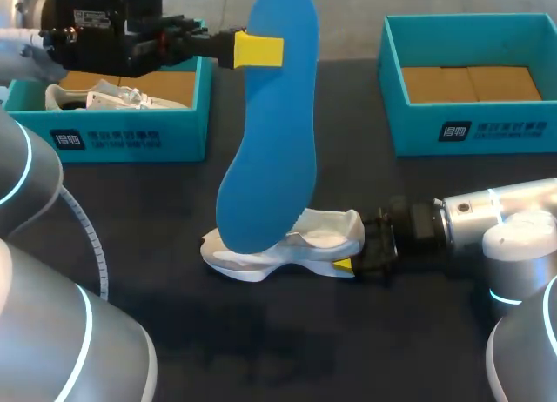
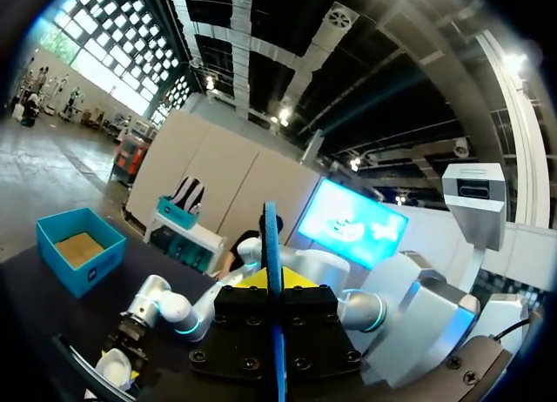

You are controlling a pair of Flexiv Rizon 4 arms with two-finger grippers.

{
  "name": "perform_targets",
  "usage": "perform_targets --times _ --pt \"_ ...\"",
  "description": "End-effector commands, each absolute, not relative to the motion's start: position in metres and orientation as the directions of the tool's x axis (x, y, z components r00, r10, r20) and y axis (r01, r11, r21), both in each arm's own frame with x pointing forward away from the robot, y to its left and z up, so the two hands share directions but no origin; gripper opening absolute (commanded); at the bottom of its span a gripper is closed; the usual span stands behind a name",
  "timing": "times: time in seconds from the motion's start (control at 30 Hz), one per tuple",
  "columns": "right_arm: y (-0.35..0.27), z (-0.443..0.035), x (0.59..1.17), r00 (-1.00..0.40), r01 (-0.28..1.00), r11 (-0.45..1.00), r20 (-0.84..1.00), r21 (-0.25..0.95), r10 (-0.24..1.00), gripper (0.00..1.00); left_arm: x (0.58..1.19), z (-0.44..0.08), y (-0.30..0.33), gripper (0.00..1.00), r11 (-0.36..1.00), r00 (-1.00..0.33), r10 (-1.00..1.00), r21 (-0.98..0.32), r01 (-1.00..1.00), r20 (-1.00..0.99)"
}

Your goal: Take the shoe out of the shoebox, open the shoe tongue, remove and reinsert the insole, then place the shoe into the shoebox

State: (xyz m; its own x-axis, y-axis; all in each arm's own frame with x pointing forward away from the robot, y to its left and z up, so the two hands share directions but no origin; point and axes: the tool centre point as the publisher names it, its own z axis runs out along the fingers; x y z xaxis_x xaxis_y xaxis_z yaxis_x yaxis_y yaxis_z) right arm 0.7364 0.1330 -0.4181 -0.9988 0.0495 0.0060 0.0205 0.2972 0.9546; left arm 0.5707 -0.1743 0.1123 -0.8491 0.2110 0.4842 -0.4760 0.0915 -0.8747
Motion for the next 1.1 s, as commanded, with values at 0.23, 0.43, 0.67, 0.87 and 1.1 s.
perform_targets --times 0.23,0.43,0.67,0.87,1.1 --pt "0.131 -0.419 0.736 -0.998 0.032 0.296 0.014 0.955 0.064 0.07 0.571 0.112 -0.175 0.0 0.093 -0.849 0.211 -0.875 -0.476 0.484" --pt "0.125 -0.415 0.732 -0.996 0.04 0.311 0.011 0.949 0.093 1.0 0.571 0.112 -0.175 0.0 0.093 -0.849 0.211 -0.875 -0.476 0.484" --pt "0.113 -0.406 0.728 -0.994 0.046 0.366 0.004 0.929 0.113 1.0 0.571 0.112 -0.175 0.0 0.093 -0.849 0.211 -0.875 -0.476 0.484" --pt "0.105 -0.394 0.726 -0.996 0.041 0.452 -0.002 0.891 0.095 1.0 0.571 0.112 -0.175 0.0 0.093 -0.849 0.211 -0.875 -0.476 0.484" --pt "0.099 -0.386 0.724 -0.997 0.052 0.544 0.017 0.837 0.07 1.0 0.571 0.112 -0.175 0.0 0.093 -0.849 0.211 -0.875 -0.476 0.484"
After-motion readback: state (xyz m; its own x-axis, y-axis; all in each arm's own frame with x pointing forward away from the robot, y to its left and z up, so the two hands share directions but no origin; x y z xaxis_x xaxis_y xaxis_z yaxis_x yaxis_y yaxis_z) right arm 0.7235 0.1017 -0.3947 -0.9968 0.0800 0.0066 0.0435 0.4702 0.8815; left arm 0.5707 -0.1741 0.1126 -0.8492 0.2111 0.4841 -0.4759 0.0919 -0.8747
